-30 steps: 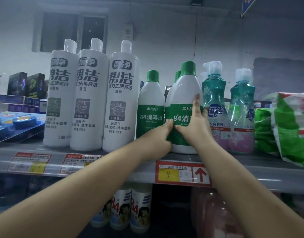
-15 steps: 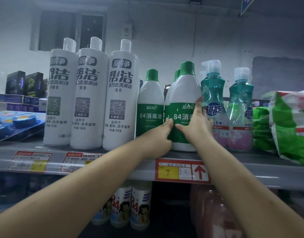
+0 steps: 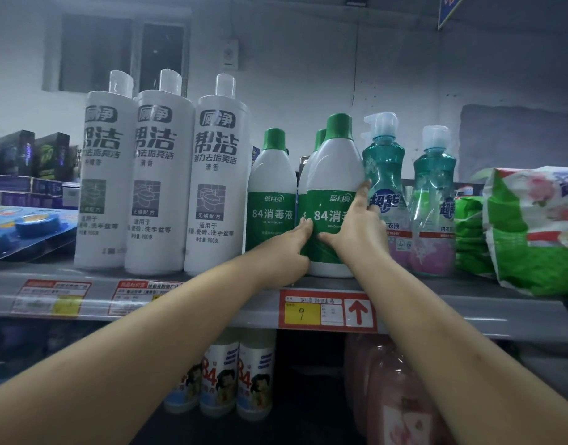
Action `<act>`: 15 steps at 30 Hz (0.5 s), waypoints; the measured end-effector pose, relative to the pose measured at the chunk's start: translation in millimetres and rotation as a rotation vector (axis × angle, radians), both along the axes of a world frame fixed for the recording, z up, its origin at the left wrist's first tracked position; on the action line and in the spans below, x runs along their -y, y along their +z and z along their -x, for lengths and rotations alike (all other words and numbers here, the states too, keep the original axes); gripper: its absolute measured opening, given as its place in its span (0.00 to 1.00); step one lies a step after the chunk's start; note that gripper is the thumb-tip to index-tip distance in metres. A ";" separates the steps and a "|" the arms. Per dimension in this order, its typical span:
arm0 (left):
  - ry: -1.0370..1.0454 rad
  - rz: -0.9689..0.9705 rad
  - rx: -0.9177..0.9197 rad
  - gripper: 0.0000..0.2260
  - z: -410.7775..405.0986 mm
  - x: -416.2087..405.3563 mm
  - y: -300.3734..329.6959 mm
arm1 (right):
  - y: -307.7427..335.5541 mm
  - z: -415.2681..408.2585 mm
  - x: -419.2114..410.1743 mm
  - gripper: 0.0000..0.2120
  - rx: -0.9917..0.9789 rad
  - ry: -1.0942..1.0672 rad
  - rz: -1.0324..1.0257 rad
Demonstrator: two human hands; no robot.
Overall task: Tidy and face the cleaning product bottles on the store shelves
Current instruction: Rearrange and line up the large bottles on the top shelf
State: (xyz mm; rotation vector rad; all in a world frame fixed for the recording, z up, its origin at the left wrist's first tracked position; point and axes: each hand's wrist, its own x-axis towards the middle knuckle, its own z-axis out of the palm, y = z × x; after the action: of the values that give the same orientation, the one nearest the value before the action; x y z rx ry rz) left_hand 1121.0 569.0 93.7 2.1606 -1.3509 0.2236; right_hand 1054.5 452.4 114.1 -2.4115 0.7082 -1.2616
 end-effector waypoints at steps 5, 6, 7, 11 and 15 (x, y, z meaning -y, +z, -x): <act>0.002 0.010 -0.016 0.32 1.2 0.0 0.0 | -4.0 3.3 0.8 0.59 -0.123 -0.028 -0.002; 0.003 0.014 -0.015 0.32 1.2 -0.1 0.1 | -5.4 3.8 1.1 0.60 -0.144 -0.026 0.001; 0.004 0.018 -0.011 0.32 1.2 -0.1 0.2 | -6.7 4.3 1.8 0.61 -0.157 -0.022 0.004; 0.012 0.012 0.013 0.32 1.9 0.6 -0.2 | -7.3 5.2 2.8 0.62 -0.172 -0.020 0.000; 0.025 -0.008 0.029 0.32 3.8 -0.5 -0.4 | -8.5 4.3 1.6 0.61 -0.165 -0.034 0.017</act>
State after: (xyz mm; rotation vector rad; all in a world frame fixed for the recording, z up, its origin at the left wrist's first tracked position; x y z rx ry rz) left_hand 1117.3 569.5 93.3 2.1903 -1.3433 0.2604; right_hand 1050.2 450.8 105.5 -2.5496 0.7905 -1.0946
